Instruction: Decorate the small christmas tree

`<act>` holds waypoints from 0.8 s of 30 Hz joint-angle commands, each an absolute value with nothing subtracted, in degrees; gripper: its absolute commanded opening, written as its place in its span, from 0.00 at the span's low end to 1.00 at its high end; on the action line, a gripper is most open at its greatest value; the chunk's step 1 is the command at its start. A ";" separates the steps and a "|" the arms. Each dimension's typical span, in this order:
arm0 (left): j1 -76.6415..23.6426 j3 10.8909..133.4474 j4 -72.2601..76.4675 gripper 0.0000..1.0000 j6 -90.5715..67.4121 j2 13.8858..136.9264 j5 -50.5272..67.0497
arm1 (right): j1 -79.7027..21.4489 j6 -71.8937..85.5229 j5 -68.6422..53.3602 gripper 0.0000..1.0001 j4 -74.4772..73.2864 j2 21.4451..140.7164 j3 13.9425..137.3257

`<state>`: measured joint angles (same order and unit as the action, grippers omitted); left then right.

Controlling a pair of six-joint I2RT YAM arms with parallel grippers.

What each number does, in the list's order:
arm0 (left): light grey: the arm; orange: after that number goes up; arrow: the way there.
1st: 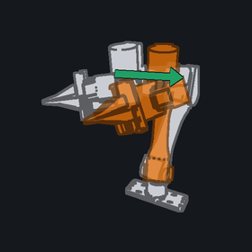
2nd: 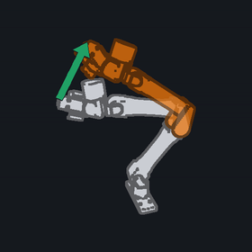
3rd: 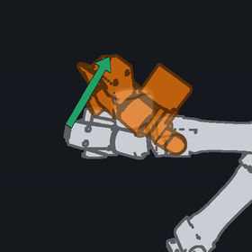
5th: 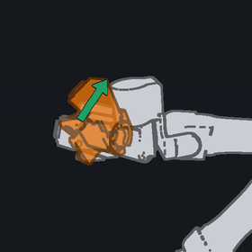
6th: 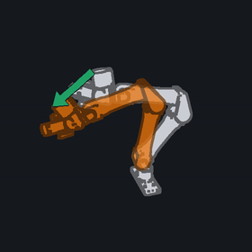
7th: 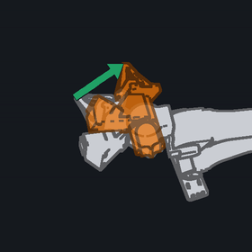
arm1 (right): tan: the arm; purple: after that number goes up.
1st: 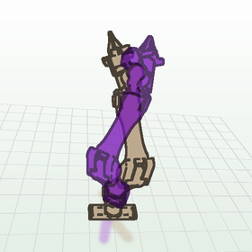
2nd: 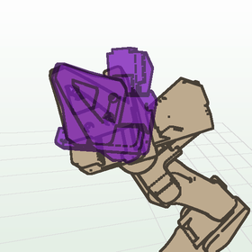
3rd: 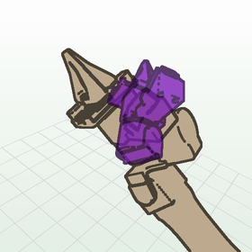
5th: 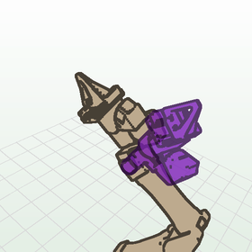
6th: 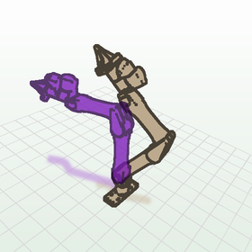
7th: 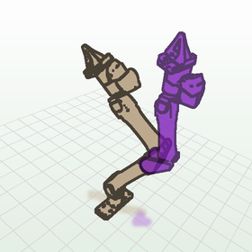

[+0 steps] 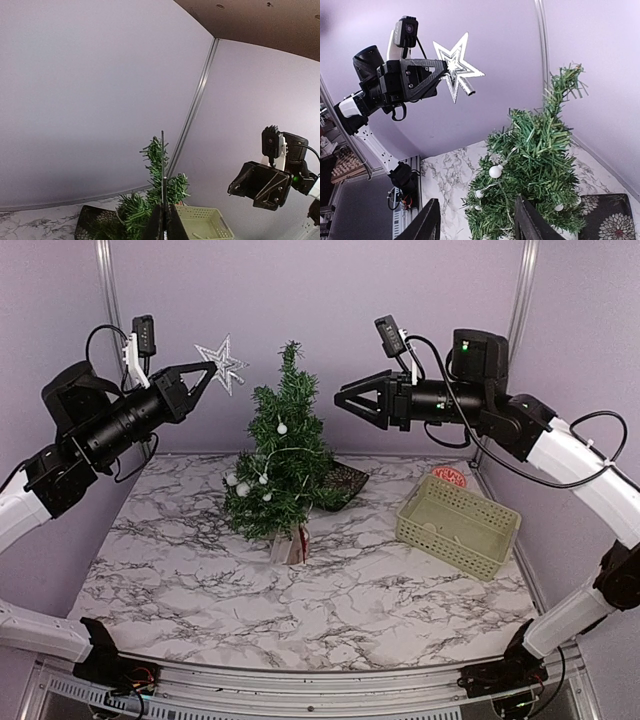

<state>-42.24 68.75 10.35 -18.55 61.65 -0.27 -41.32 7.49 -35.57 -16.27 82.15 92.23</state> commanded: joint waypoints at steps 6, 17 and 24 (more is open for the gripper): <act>-34.95 74.52 14.98 0.00 -21.59 67.59 0.51 | -40.18 5.18 -25.38 0.56 -12.88 87.97 97.56; -29.19 66.89 27.24 0.00 -38.13 67.94 15.89 | -40.25 3.89 -24.72 0.56 -12.44 93.60 99.90; -29.20 64.16 30.18 0.00 -40.21 68.12 17.34 | -40.21 2.68 -23.60 0.61 -12.09 96.14 102.63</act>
